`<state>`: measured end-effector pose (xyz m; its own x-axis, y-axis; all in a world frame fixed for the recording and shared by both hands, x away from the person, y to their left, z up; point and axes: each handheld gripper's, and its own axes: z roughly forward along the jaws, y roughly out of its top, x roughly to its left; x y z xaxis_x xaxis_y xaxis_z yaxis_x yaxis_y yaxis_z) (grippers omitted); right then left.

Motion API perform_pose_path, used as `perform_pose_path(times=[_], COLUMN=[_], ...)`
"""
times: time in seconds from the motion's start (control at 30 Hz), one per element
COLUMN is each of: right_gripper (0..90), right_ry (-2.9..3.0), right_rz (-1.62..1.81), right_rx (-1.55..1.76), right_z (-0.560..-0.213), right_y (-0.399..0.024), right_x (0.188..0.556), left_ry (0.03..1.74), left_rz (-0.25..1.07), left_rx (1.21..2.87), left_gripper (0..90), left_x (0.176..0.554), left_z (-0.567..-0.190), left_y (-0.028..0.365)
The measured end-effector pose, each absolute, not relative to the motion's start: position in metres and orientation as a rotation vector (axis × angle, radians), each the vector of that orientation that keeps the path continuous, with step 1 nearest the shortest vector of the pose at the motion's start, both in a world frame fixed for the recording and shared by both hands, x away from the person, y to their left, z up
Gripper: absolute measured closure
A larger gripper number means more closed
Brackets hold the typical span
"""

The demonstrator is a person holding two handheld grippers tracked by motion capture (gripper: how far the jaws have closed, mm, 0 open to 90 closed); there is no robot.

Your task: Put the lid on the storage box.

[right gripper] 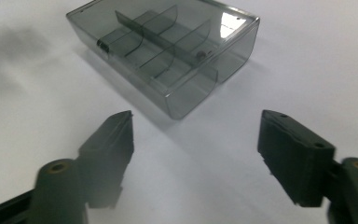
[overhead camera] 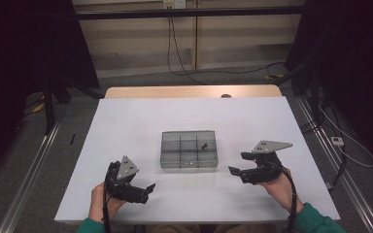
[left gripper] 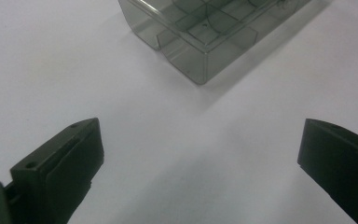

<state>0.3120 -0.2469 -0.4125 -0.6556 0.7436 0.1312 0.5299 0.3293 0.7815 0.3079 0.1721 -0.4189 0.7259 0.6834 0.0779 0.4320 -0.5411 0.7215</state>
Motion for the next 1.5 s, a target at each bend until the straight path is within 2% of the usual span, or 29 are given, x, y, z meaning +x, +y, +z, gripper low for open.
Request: perform_pose_path(times=[0.23,0.5,1.1,1.5], right_gripper=[10.6,3.4,0.0,0.0], right_ry=[2.366,2.367,2.336,2.336], right_rz=[1.197,1.173,1.101,1.088], right_rx=[1.134,1.142,1.167,1.159], right_z=[-0.420,-0.424,-0.434,-0.437], right_y=[-0.249,-0.258,-0.279,-0.283], right_x=[0.299,0.286,0.249,0.246], left_ry=[0.841,0.850,0.842,0.836], left_rz=[0.445,0.454,0.436,0.419], left_rx=[2.229,2.237,2.264,2.278], left_gripper=[0.0,0.0,0.0,0.0], left_x=[0.303,0.298,0.294,0.296], left_z=[-0.424,-0.428,-0.435,-0.437], left_y=[0.176,0.178,0.178,0.176])
